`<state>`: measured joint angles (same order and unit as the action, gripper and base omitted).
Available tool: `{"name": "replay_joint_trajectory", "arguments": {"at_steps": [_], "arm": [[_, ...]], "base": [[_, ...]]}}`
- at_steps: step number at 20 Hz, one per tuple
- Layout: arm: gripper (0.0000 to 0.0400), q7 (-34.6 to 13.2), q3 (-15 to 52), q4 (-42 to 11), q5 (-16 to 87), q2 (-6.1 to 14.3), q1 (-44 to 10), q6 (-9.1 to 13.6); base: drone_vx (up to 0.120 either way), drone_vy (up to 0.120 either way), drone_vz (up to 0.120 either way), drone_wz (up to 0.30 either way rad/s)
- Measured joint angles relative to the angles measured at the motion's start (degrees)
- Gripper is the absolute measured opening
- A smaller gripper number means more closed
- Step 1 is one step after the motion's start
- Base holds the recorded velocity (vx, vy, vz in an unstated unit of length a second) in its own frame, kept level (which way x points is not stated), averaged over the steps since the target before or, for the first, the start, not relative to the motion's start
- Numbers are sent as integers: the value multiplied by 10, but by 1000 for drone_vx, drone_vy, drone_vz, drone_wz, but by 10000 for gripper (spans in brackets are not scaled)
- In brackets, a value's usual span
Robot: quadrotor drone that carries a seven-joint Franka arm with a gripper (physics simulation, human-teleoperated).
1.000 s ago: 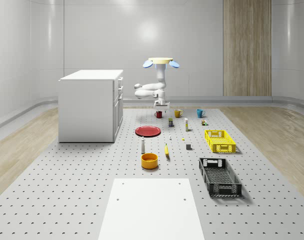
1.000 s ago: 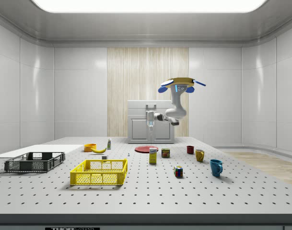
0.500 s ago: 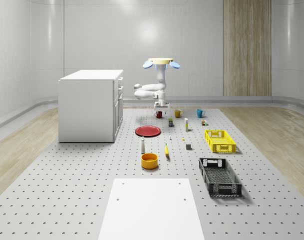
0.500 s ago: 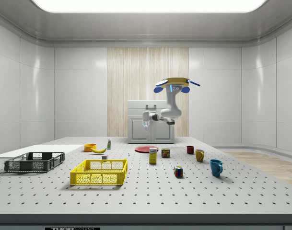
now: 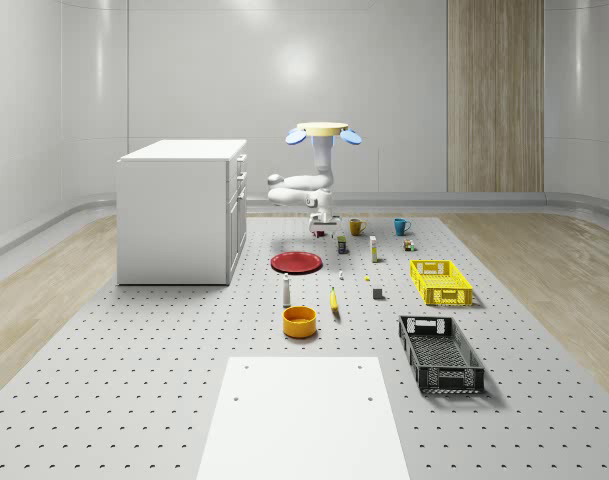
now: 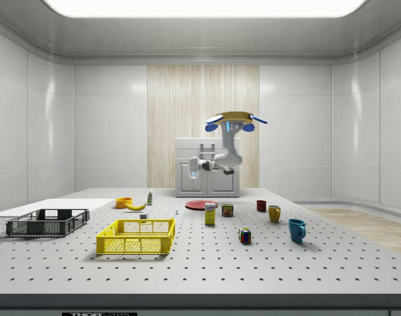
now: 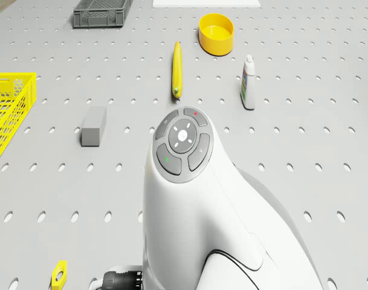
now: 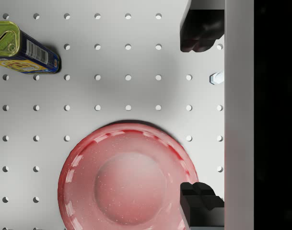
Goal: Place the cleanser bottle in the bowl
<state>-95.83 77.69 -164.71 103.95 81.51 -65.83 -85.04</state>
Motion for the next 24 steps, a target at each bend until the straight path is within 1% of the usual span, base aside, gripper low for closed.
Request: {"name": "replay_joint_trajectory", "arguments": {"at_steps": [4, 6, 9, 13, 15, 20, 23, 24], "arm": [[400, -1, 1, 0, -2, 5, -1, -5], [400, -2, 1, 0, -3, 8, -2, -8], [400, -2, 2, 1, -5, 12, -3, -11], [400, -3, 3, 1, -7, 17, -4, -16], [400, -4, 3, 1, -8, 19, -4, -18], [400, -5, 4, 1, -10, 25, -6, -23], [400, -5, 5, 1, -12, 28, -6, -26], [400, -6, 5, 1, -12, 29, -7, -27]], "base": [[120, 0, 0, 0], [120, -120, 0, 0], [120, -13, 0, 0], [120, -120, 0, 0], [120, -20, 0, 0], [120, -120, 0, 0], [120, 0, 0, 0], [120, -80, 0, 0]]}}
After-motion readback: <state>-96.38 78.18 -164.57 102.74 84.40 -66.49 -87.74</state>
